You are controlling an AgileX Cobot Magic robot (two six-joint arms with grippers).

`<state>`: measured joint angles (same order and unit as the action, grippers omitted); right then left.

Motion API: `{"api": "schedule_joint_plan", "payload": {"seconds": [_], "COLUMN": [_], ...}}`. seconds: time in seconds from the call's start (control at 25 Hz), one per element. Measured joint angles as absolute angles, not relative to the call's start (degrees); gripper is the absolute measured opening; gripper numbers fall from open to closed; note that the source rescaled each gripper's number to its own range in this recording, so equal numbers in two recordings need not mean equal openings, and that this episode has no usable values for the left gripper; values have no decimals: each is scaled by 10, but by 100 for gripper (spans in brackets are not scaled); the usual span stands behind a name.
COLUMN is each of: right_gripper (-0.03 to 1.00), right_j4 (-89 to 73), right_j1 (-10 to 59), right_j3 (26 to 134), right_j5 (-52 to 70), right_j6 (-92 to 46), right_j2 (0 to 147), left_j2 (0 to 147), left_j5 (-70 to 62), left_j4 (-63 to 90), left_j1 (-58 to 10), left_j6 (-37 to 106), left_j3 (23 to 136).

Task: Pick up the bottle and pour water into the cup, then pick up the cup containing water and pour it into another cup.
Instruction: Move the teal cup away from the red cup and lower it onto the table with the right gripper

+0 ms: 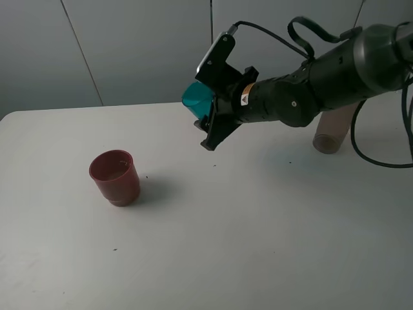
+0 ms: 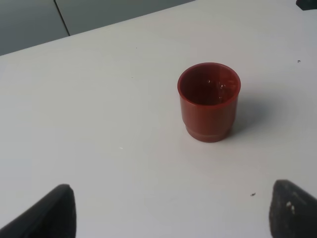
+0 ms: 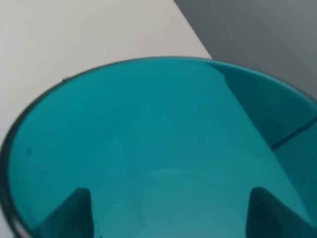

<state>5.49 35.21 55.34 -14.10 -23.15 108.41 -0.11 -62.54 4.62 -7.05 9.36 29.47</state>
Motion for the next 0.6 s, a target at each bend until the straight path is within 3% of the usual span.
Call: {"api": "schedule_joint_plan", "payload": {"seconds": [0.28,0.6], "right_gripper": [4,4], "right_j4": [-115,-147], "right_j1": [352,350], "right_j3": [493,486], "right_j5": [-350,-401], "right_j6": [-233,-189], "right_j2": [1098,1151], "left_j2": [-1,-1], "left_j5": [-625,-625], "left_j4": [46,46], "left_j1": [-70,-70], "left_j6": [94,94], "left_j3": [295,295]}}
